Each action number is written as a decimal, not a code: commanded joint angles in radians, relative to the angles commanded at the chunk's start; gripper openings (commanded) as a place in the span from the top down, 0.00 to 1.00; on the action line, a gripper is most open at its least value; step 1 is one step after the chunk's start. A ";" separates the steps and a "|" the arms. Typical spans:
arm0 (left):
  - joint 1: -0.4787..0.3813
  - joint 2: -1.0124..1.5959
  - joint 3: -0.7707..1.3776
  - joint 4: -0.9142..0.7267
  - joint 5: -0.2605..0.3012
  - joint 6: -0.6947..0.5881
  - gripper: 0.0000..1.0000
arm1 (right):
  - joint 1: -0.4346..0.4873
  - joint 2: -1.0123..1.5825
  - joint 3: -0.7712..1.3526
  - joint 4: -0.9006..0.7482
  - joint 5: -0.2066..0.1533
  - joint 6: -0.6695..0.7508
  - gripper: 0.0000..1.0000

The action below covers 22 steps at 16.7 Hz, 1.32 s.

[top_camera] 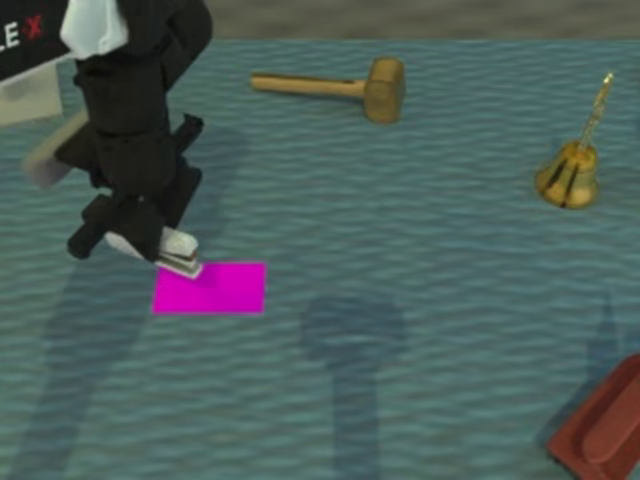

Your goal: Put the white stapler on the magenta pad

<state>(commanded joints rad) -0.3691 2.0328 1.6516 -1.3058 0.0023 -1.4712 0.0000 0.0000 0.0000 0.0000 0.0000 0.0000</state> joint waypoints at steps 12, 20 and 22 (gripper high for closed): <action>-0.043 0.037 0.119 0.031 0.000 -0.499 1.00 | 0.000 0.000 0.000 0.000 0.000 0.000 0.00; -0.027 0.076 -0.009 0.199 0.000 -0.504 1.00 | 0.000 0.000 0.000 0.000 0.000 0.000 0.00; -0.033 0.100 -0.079 0.302 0.001 -0.498 1.00 | 0.000 0.000 0.000 0.000 0.000 0.000 0.00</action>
<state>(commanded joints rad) -0.4017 2.1332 1.5722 -1.0041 0.0029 -1.9690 0.0000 0.0000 0.0000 0.0000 0.0000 0.0000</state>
